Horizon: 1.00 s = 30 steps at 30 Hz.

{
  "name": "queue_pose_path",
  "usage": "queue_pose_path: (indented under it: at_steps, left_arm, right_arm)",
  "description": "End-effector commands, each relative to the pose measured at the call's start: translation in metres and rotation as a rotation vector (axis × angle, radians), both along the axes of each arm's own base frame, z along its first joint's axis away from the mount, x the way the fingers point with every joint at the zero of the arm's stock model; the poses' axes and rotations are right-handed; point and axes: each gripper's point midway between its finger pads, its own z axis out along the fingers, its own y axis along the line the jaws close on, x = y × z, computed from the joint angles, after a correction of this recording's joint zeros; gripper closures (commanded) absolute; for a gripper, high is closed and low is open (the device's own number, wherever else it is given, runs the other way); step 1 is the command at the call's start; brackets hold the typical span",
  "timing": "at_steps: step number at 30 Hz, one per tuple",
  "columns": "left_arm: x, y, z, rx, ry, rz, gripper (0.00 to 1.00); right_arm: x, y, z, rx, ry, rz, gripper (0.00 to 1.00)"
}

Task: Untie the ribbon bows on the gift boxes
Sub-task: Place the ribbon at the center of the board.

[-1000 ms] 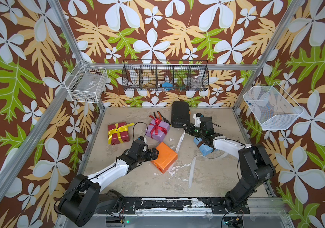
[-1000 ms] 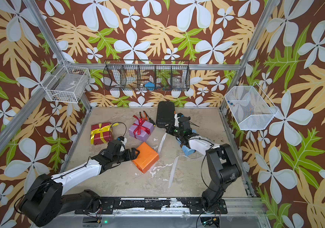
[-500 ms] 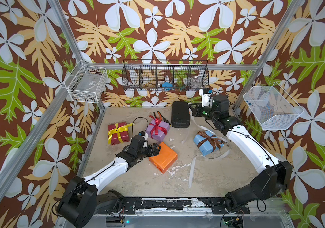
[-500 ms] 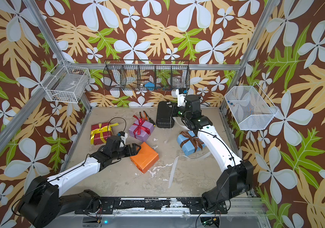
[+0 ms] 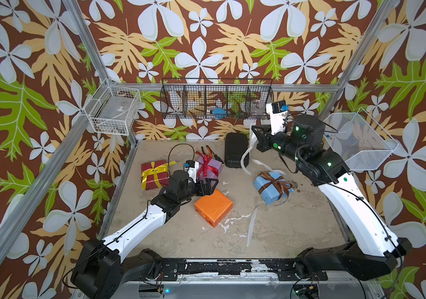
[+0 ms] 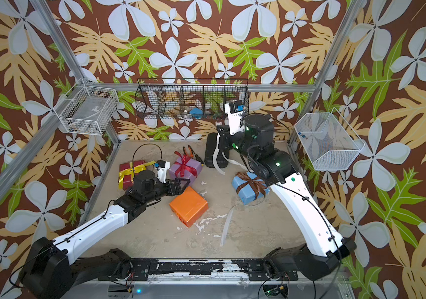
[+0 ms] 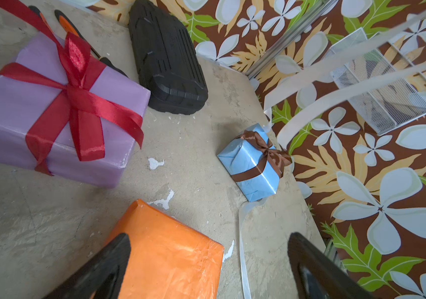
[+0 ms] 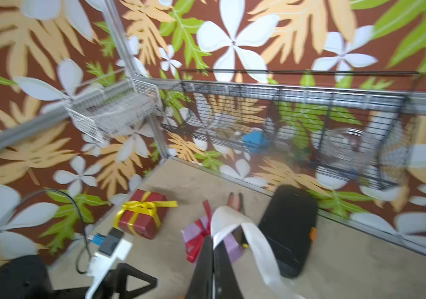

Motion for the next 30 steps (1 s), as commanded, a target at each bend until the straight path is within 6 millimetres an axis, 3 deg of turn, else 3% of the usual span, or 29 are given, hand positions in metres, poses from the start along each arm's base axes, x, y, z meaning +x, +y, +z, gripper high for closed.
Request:
queue_pose_path:
  at_steps: [1, 5, 7, 9, 14, 19, 25, 30]
  left_arm:
    - [-0.003, -0.004, -0.004, 0.018, -0.014, -0.039, 0.03]
    - [-0.004, -0.003, -0.012, 0.024, 0.008, -0.038, 0.03]
    - [-0.004, -0.003, -0.014, 0.027, 0.014, -0.039, 0.03]
    - [-0.005, -0.003, -0.017, 0.031, 0.026, -0.039, 0.03]
    - [-0.002, 0.002, -0.031, 0.066, 0.070, -0.009, 0.03]
    - [-0.002, 0.003, -0.034, 0.076, 0.080, 0.000, 0.03]
    - [-0.002, 0.007, -0.032, 0.089, 0.072, 0.013, 0.03]
    - [-0.001, 0.009, -0.030, 0.100, 0.063, 0.022, 0.03]
  right_arm:
    - [-0.004, -0.075, -0.008, -0.053, -0.046, -0.346, 1.00]
    - [-0.025, -0.148, -0.041, -0.035, -0.045, -0.600, 1.00]
    - [-0.031, -0.173, -0.065, -0.028, -0.021, -0.676, 1.00]
    - [-0.031, -0.189, -0.099, -0.040, 0.030, -0.722, 1.00]
    - [-0.027, -0.213, -0.220, -0.042, 0.278, -0.767, 1.00]
    - [-0.045, -0.258, -0.298, 0.047, 0.400, -0.915, 1.00]
    - [-0.079, -0.325, -0.344, 0.235, 0.458, -1.131, 1.00]
    - [-0.109, -0.369, -0.341, 0.341, 0.406, -1.314, 1.00]
